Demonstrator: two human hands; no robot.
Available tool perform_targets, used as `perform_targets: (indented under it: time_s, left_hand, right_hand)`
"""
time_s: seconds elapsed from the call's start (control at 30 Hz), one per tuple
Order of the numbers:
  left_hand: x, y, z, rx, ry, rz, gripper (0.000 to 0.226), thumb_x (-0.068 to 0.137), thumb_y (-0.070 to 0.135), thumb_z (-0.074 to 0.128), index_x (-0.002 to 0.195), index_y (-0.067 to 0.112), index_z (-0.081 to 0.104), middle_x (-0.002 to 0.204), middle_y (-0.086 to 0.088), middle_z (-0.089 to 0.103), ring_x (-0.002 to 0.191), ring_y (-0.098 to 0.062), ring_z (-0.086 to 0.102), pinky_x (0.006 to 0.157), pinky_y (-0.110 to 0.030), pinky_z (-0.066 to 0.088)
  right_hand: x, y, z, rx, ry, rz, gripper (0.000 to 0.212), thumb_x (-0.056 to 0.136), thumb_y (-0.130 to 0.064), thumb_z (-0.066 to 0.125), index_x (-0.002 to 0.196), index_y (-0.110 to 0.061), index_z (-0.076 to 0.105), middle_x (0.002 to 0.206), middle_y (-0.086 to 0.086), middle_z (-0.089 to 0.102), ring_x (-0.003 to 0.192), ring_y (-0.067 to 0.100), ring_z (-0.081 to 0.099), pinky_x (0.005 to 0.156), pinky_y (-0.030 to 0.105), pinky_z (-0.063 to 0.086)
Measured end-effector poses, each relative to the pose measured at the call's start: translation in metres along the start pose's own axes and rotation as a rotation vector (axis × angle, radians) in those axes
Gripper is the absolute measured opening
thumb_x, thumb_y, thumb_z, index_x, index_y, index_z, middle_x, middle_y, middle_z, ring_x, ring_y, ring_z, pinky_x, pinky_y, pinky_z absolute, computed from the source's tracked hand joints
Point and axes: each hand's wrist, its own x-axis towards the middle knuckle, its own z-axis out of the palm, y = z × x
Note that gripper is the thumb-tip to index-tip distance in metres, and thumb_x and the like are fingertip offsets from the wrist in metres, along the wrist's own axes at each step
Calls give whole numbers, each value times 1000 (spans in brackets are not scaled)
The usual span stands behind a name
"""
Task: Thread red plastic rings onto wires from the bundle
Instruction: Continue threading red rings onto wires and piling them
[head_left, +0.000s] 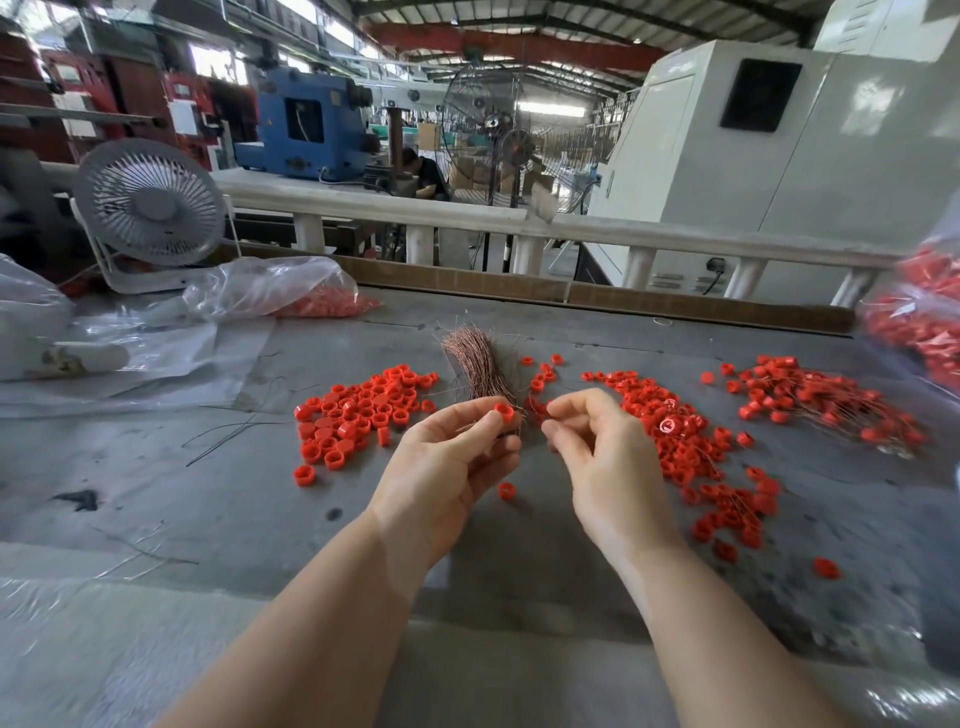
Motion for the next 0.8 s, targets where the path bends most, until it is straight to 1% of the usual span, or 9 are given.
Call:
perform_targets:
  time_s: [0.07,0.17,0.27,0.37,0.53,0.7,0.8]
  left_hand:
    - [1,0,0,-4,0,-2,12,88,0,54,90,6,64,65,-3,67,53,-9,62,52,-20,54]
    - [1,0,1,-22,-11,-1,12,87,-1,54,89,6,64,62,-3,67,54,-8,62,54,-19,55]
    - [1,1,1,-70,-26,-6,15,86,-4,52,87,4,65,65,-4,68,56,-8,64,55,-18,55]
    - [1,2,0,-108,-42,-13,17,86,-7,51,87,3,65,67,-5,69,58,-10,65,56,-18,55]
    - [1,2,-1,-125,-57,-21,18,86,-7,51,87,3,66,70,-7,70,60,-11,66,58,-19,56]
    - [1,2,-1,-157,-68,-36,17,81,-6,54,85,2,67,73,-9,70,62,-12,67,58,-19,55]
    - [1,3,0,-165,-70,-38,16,79,-6,54,85,2,67,73,-10,70,62,-12,68,57,-19,55]
  right_hand:
    - [1,-2,-1,74,3,-6,9,86,-8,63,92,-14,66,80,-1,66,80,16,63,79,33,49]
    - [1,-1,-1,106,6,-34,12,87,-7,61,90,-16,68,84,-3,69,83,13,63,81,33,49]
    - [2,-1,1,105,21,-77,14,87,-6,60,85,-18,66,84,-4,67,83,14,61,79,33,49]
    - [2,-1,2,102,26,-106,13,87,-3,60,85,-16,65,85,-2,66,84,16,61,78,34,48]
    - [0,-1,4,127,20,-132,16,87,-2,58,85,-17,64,84,-3,65,83,16,60,75,33,48]
    - [0,0,3,128,31,-156,18,86,1,57,80,-15,62,81,-1,62,82,18,58,76,36,47]
    - [1,1,4,73,34,-169,18,85,1,58,79,-16,63,77,-5,59,74,15,53,70,30,43]
